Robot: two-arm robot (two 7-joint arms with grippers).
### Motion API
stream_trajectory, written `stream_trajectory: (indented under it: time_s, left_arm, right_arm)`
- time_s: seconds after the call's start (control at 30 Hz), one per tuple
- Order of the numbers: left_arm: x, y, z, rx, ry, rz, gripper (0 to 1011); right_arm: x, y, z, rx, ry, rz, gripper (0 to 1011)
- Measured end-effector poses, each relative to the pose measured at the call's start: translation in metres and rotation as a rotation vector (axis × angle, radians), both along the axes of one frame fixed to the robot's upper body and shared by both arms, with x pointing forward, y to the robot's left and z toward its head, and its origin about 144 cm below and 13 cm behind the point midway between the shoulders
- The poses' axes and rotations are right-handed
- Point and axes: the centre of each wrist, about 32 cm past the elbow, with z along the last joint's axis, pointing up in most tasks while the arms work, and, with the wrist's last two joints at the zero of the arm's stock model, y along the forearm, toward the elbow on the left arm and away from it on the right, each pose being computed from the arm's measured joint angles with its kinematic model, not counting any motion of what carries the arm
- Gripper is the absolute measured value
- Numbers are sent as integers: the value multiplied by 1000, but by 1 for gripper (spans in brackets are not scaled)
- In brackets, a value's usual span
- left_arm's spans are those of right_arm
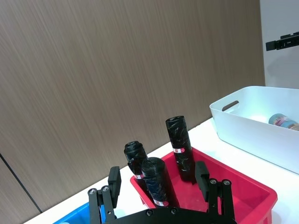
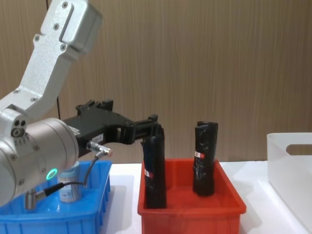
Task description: Pick the cotton swabs from the blue box and place them into the white box.
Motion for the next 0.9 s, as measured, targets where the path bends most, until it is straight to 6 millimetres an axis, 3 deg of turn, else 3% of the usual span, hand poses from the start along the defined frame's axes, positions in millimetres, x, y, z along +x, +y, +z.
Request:
stream_trajectory:
  time_s: [0.9]
  left_arm:
    - [0,0,0,0,0,0,1004]
  right_arm:
    - [-2,-1,-1,-1,-9,-8,1002]
